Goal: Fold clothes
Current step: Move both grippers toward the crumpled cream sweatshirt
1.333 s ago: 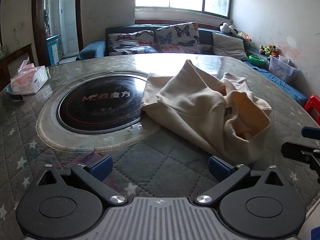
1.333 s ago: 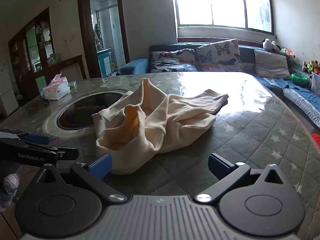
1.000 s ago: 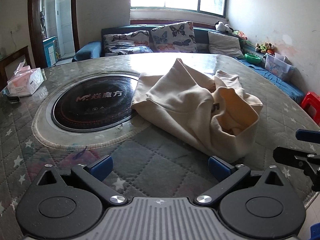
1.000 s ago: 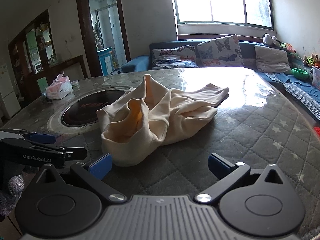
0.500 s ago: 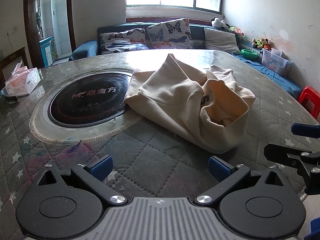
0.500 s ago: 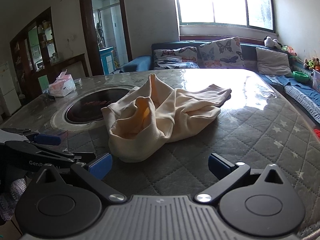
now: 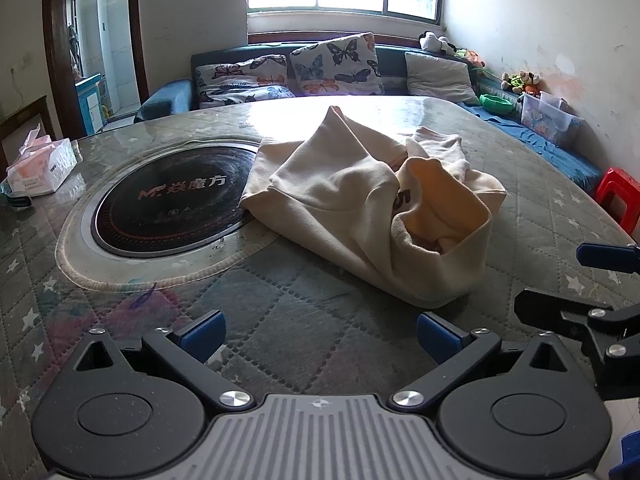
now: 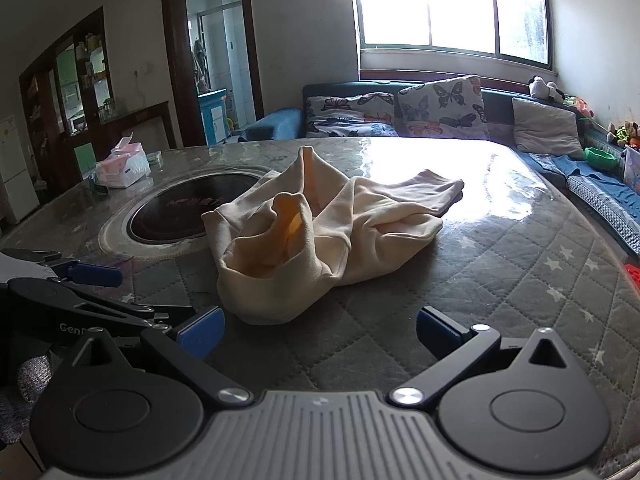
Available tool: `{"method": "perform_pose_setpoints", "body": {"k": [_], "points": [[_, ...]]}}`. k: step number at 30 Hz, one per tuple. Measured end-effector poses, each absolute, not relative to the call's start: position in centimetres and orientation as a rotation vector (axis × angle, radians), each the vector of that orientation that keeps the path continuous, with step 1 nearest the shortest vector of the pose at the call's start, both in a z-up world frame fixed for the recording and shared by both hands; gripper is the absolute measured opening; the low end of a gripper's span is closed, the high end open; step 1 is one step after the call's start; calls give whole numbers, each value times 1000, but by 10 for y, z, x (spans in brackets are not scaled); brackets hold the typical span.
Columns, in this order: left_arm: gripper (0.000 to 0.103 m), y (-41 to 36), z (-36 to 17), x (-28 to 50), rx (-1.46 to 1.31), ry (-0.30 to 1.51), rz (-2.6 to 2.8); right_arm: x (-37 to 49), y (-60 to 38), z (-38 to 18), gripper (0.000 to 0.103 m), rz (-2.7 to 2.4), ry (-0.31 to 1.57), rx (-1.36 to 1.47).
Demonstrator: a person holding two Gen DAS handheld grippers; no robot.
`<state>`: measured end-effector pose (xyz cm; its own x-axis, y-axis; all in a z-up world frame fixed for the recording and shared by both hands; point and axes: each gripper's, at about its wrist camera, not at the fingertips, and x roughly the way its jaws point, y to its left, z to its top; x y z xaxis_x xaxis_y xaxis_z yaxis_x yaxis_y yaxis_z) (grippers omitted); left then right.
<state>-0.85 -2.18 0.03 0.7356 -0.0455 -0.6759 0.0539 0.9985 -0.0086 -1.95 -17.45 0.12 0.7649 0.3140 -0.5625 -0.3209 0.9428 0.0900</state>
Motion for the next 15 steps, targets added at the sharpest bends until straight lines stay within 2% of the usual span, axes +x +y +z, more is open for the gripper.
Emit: {"method": "perform_pose_setpoints", "body": {"k": [15], "points": [[103, -21, -3, 0, 7, 765, -60, -11, -171, -3, 103, 351, 632, -16]]}}
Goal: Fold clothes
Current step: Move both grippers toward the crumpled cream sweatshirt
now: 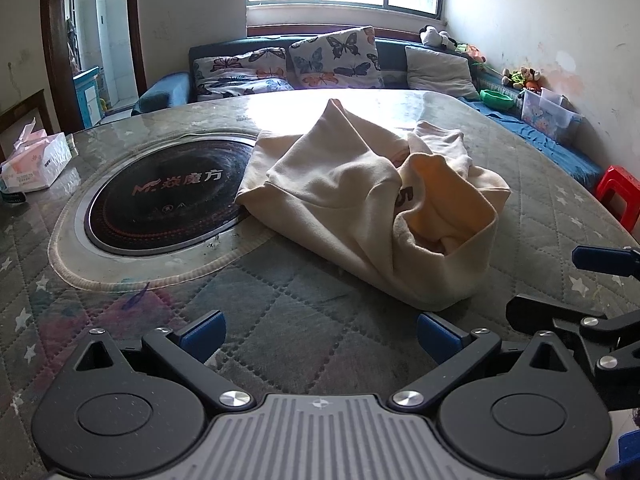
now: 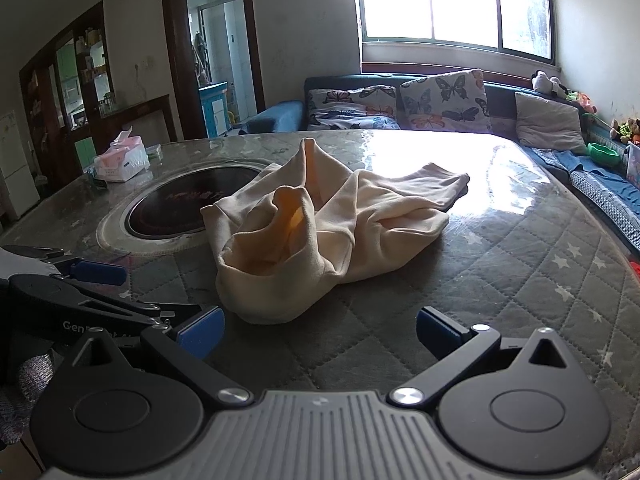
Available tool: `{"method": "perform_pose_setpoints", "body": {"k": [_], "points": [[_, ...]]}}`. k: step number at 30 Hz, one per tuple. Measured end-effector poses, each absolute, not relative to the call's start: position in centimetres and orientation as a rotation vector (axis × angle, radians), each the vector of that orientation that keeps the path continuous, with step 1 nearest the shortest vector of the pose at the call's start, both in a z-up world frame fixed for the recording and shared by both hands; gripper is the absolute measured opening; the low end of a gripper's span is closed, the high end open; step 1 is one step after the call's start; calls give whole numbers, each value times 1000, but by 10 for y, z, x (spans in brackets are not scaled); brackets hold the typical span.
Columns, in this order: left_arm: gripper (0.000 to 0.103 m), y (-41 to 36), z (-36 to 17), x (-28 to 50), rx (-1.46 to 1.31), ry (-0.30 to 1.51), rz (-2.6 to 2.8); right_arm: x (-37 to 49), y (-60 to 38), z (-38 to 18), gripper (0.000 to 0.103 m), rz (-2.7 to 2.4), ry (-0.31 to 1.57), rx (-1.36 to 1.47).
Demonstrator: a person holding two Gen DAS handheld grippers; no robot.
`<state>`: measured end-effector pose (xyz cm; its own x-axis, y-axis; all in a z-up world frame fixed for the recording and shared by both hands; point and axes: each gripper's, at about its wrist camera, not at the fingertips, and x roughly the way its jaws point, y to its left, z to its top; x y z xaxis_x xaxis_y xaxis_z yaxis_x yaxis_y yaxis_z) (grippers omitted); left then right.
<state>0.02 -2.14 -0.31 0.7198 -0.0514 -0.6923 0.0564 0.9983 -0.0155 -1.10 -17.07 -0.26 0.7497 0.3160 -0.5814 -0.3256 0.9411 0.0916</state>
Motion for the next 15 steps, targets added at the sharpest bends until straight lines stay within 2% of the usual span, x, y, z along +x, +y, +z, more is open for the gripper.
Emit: {"method": "perform_pose_setpoints", "body": {"k": [15], "points": [[103, -18, 0, 14, 14, 778, -64, 4, -166, 0, 103, 377, 650, -19]]}}
